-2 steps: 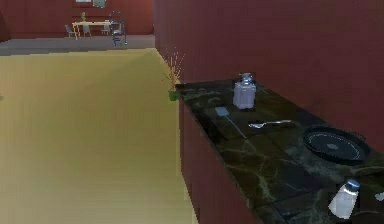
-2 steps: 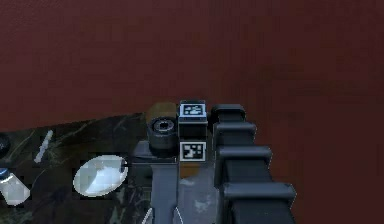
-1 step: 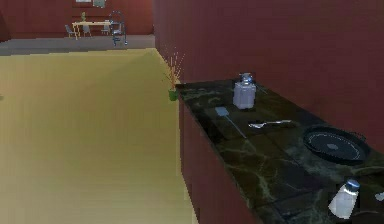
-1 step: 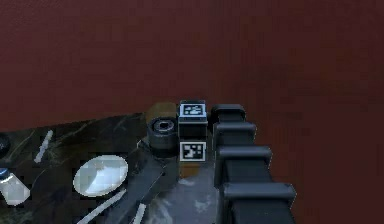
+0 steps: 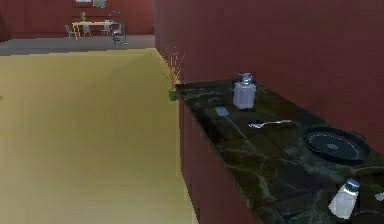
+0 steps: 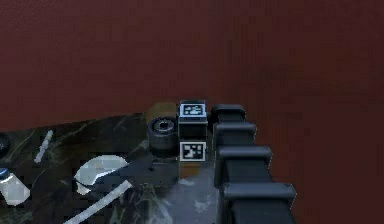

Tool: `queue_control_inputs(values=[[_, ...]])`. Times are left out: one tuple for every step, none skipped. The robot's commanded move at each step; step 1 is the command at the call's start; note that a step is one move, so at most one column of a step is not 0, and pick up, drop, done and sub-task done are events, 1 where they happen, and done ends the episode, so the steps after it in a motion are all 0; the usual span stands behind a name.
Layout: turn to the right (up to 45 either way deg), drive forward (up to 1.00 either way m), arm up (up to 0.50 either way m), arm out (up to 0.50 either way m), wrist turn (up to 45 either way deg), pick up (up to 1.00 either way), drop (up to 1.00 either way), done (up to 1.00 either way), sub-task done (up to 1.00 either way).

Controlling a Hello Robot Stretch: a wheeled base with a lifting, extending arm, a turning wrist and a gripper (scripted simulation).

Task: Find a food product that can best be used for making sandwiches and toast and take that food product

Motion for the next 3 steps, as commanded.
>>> queue_control_inputs(values=[[0.0, 0.0, 0.0, 0.0, 45.0, 0.0, 0.0, 0.0, 0.0], [0.0, 0.0, 0.0, 0.0, 21.0, 0.0, 0.0, 0.0, 0.0], [0.0, 0.0, -0.1, 0.0, 0.0, 0.0, 0.0, 0.0, 0.0]])
